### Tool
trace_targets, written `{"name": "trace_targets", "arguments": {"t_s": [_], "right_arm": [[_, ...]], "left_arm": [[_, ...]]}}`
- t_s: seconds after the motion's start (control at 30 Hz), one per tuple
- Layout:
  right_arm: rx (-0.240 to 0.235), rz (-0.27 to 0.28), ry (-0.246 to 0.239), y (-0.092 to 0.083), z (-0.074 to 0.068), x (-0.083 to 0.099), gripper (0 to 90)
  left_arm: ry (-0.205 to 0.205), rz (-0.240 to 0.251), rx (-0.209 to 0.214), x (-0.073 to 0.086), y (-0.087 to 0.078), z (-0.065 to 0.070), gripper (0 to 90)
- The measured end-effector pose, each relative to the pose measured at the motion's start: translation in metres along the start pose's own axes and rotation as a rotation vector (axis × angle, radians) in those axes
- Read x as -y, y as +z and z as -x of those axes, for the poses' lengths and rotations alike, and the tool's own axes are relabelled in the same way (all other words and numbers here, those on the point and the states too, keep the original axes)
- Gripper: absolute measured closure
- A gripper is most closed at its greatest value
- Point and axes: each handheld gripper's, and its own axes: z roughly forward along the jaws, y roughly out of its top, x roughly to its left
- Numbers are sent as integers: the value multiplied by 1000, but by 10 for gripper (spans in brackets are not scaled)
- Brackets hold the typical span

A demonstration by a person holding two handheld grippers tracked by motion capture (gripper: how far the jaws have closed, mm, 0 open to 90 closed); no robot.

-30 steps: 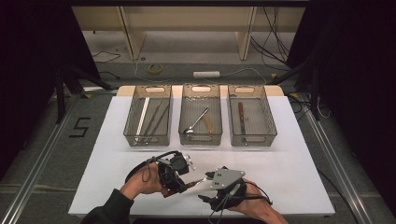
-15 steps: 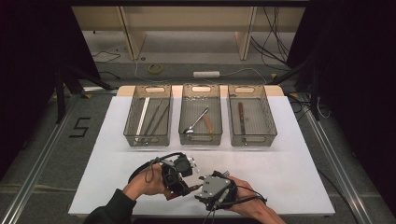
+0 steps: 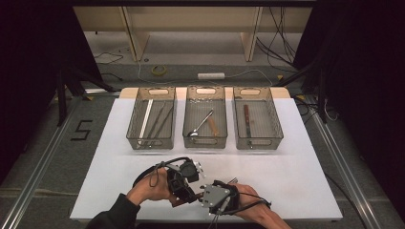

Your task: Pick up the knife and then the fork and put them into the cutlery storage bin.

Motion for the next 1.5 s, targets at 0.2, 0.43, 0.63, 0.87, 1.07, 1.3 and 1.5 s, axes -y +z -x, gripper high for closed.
{"name": "trace_targets", "arguments": {"t_s": [0.2, 0.43, 0.63, 0.87, 1.07, 1.3, 1.5], "right_arm": [[-4, -3, -30, 1, -2, 0, 686], [-10, 0, -78, 0, -4, 0, 746], [-23, -21, -136, -1, -6, 1, 779], [-23, -44, -148, -5, -3, 3, 784], [0, -58, -146, -9, 2, 9, 784], [36, -63, -97, -15, 11, 17, 784], [66, -71, -58, -20, 24, 26, 783]], "left_arm": [[-1, 8, 9, -1, 0, 0, 757], [-8, 37, 28, 0, -3, 1, 756], [0, 57, 35, 0, -5, 1, 753], [-10, 124, 7, 0, -10, 0, 696], [-54, 226, -48, 5, -23, -5, 446], [-104, 398, -123, 16, -38, -10, 264], [-146, 545, -183, 29, -45, -14, 216]]}}
